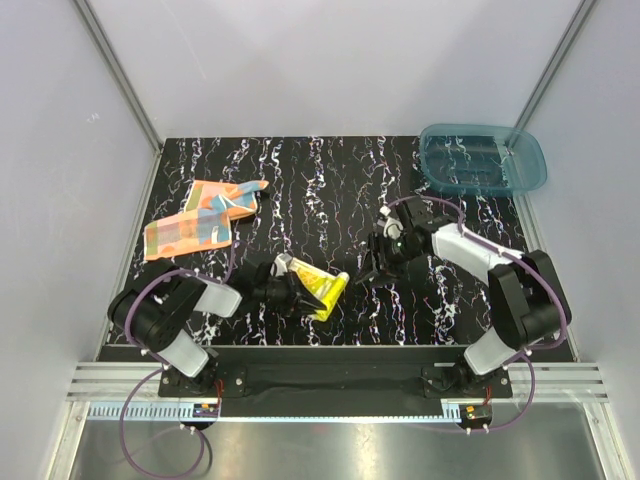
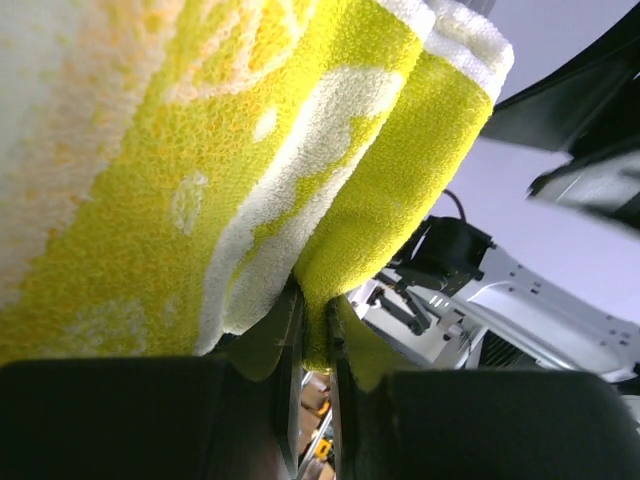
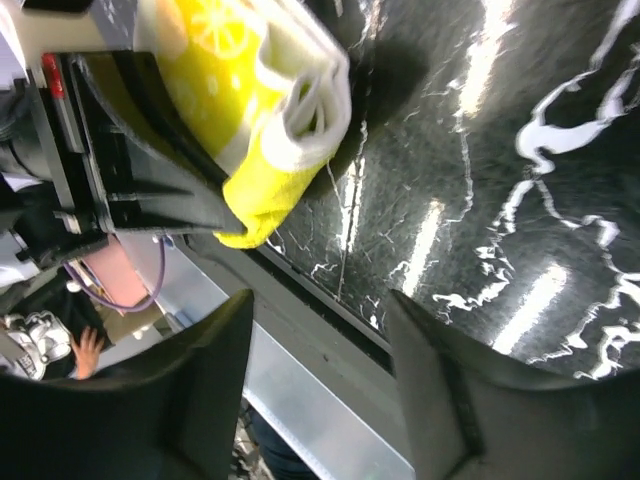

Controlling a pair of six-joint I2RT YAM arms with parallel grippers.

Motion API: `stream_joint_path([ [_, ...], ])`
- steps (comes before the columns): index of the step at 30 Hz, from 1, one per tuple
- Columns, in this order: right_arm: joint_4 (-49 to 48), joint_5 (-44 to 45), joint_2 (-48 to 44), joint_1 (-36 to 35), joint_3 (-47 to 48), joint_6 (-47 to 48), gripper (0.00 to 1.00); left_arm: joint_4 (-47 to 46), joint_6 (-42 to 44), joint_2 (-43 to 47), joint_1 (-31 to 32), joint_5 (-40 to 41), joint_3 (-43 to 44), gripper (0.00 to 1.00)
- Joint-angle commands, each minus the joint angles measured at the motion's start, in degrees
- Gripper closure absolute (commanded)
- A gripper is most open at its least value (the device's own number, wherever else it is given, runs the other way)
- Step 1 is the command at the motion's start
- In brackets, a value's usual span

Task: Roll the towels
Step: Roll the towel

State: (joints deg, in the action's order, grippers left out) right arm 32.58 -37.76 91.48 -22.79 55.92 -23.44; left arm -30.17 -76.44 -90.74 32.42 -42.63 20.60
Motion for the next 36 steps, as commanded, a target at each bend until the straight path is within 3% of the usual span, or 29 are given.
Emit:
stream_joint_path([
  [1,-10.59,-4.25,-3.59,-2.17,-3.79,-4.58,0.35,-0.17,-1.26,0.21,-1.31,-1.84,0.84,0.86],
  [5,-16.39,-3.38,-1.84,-4.36,-5.73,-5.91,0.29,6.52,0.51,0.12,-2.19,-1.31,1.99,0.85],
  [11,-23.77,-2.85,4.30,-7.27,-6.00,-7.85,0.28,6.71,0.16,-1.89,-3.51,-3.07,1.20,0.84],
  [16,-26.33,0.05,8.88,-10.08,-4.59,-7.94,0.35,4.33,-0.55,-3.39,-5.35,-3.86,-0.65,0.84],
  [28,-34.77,0.84,16.79,-11.67,-3.63,-10.04,0.36,5.13,1.39,-4.44,-7.99,-5.44,-1.96,0.84],
  [36,-40.13,0.58,22.77,-13.07,-2.48,-12.32,0.43,2.23,0.86,-5.24,-9.22,-7.29,-2.76,0.84],
])
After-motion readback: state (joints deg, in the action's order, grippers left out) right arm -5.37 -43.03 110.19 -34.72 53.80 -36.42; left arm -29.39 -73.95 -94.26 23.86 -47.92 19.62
